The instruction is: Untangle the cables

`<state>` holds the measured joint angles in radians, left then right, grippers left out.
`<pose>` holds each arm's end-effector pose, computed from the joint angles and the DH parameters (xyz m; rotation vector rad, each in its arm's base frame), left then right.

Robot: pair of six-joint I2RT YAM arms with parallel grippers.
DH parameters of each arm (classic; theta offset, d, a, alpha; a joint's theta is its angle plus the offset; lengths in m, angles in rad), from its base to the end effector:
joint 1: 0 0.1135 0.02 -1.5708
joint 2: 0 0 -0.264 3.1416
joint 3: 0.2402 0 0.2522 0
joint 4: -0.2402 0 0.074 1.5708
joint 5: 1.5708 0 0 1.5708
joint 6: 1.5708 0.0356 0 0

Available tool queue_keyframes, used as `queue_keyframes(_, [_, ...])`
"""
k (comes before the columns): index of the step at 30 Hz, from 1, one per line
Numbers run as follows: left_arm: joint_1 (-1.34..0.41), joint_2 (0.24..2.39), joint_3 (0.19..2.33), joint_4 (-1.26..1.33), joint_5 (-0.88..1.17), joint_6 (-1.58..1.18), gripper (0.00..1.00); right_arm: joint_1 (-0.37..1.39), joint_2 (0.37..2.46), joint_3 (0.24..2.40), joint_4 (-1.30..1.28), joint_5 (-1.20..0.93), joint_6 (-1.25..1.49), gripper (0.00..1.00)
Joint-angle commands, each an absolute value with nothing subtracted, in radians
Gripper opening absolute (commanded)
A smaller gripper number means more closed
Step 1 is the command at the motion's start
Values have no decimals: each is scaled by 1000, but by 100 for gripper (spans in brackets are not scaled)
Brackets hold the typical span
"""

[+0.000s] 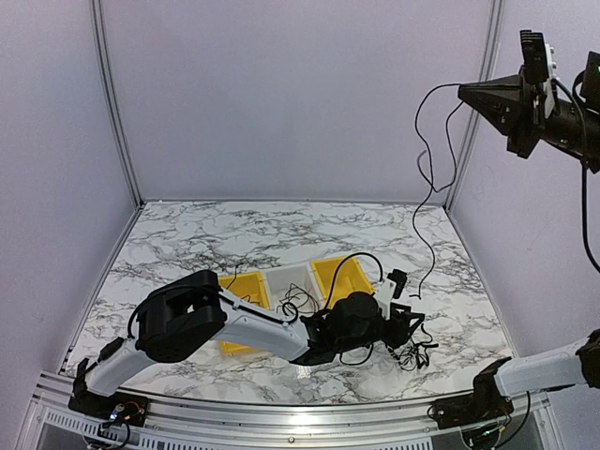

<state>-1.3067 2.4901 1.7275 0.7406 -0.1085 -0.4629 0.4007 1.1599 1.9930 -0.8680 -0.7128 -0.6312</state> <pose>0.1493 -0.5375 0.1453 0.6309 1.6322 -1.2626 0.1159 0.0744 0.5736 -1.2221 1.0498 0.3923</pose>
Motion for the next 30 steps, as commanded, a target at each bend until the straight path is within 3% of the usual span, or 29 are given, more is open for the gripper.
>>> queue_keyframes(1, [-1314,2368,1642,793,-117,-439,49,396,1188,2006,-831,-659,-610,0])
queue_keyframes(11, [-1340,2112,1335,960,-145,-452,54,396,1194,1907,-752,-660,-575,0])
queue_keyframes(24, [-1365,1707,799,972,-416,-494,55,410,1307,1831,-604,-778,-491,0])
queue_keyframes(30, [-1382,1427,596,896,-568,-427,55,490,1410,1821,-569,-726,-532,0])
